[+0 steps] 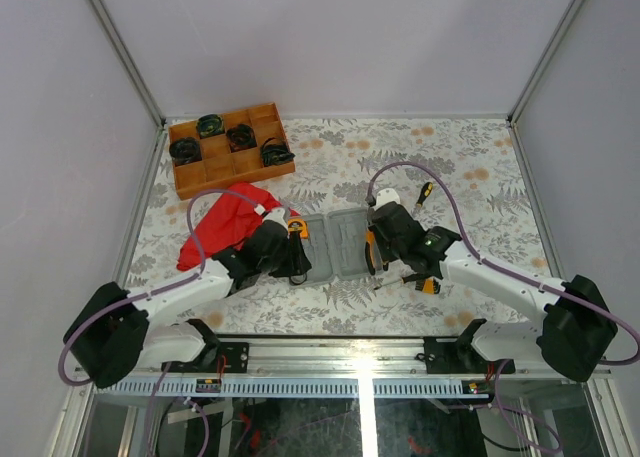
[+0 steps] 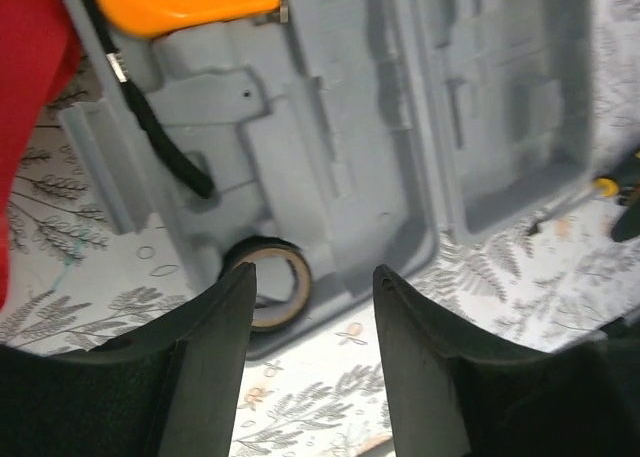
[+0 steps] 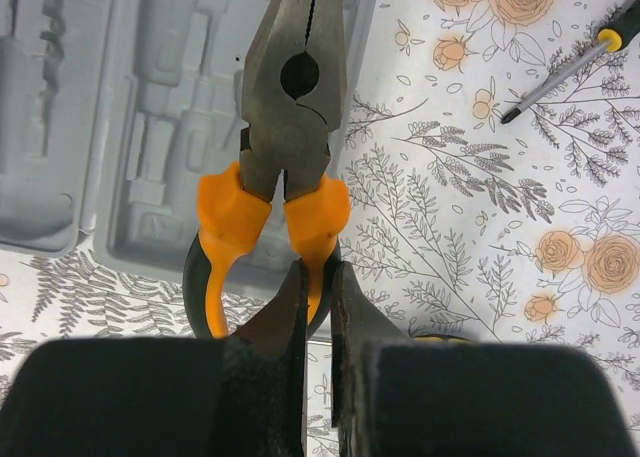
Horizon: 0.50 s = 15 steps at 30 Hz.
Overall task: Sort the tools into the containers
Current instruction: Place the pliers in the storage box.
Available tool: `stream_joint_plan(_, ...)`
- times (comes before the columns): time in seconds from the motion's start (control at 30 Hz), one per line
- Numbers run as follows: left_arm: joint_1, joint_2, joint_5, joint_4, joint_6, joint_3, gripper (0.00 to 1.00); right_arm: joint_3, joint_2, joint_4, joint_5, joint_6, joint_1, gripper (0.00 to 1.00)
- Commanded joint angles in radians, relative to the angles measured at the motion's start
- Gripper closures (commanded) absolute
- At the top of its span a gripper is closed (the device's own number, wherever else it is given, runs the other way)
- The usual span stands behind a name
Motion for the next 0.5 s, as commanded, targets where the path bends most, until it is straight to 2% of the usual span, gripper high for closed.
stream_joint_plan(0.0, 0.035, 0.071, 0.014, 0.026, 0.045, 0.019, 0.53, 0.064, 0.003, 0.02, 0.019, -0.042, -0.011, 1.0)
stream_joint_plan(0.2, 0.05, 0.113, -0.007, 0.003, 0.065, 0.054, 0.59, 0.044, -0.008, 0.033, -0.003, -0.03, -0.013, 1.0)
stream_joint_plan(0.47, 0.051, -0.011, -0.097, -0.068, 0.045, 0.035, 0.59, 0.018, -0.013, 0.055, -0.023, -0.01, -0.012, 1.0)
